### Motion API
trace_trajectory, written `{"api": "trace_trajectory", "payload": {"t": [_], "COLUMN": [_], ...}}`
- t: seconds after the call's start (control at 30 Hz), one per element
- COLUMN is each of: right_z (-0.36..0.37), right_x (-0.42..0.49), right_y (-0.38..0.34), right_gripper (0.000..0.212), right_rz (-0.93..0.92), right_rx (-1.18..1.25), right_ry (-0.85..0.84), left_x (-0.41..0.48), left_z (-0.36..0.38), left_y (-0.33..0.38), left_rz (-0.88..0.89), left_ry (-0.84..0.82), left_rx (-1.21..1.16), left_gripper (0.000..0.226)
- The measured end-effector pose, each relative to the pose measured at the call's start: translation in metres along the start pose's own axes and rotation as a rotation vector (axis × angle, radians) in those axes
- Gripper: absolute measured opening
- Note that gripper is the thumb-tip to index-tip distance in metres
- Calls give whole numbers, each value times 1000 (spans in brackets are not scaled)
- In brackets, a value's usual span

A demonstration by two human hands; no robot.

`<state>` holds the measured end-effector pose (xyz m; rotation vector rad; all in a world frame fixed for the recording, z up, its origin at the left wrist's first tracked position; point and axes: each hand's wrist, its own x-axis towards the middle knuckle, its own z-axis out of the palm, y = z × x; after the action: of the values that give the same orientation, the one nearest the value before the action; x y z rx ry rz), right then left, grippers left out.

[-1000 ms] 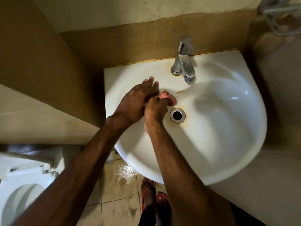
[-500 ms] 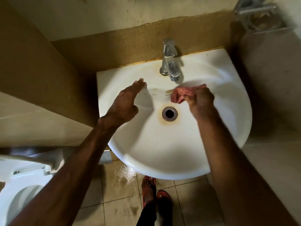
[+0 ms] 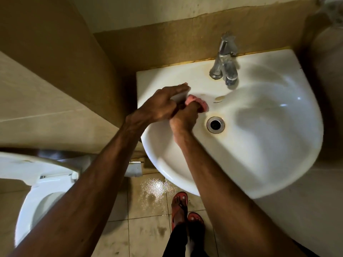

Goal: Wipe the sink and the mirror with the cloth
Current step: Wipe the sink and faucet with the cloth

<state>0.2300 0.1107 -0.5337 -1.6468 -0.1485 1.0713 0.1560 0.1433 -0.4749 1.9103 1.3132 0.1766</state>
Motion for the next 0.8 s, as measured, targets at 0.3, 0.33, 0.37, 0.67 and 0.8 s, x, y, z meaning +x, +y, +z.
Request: {"api": "trace_trajectory", "payload": {"t": [0.3, 0.33, 0.37, 0.67, 0.8], "right_z": [-66, -79, -94, -218, -251], "right_x": [-62, -65, -69, -70, -23], "right_y": [9, 6, 2, -36, -49], "right_gripper": [26, 27, 28, 73, 68], "right_rz": [-516, -536, -574, -695, -565], "right_rx": [-1098, -1104, -1147, -1793, -2163], "right_ry": [-767, -829, -877, -886, -614], "left_x": [-27, -30, -34, -39, -34], "left_z": [17, 23, 31, 91, 101], "left_y": [7, 7, 9, 25, 28], "left_rz": [-15, 18, 41, -40, -72], "left_ry": [87, 86, 83, 64, 9], "left_rx": [-41, 2, 26, 281, 254], "left_gripper": [76, 74, 73, 66, 75]}}
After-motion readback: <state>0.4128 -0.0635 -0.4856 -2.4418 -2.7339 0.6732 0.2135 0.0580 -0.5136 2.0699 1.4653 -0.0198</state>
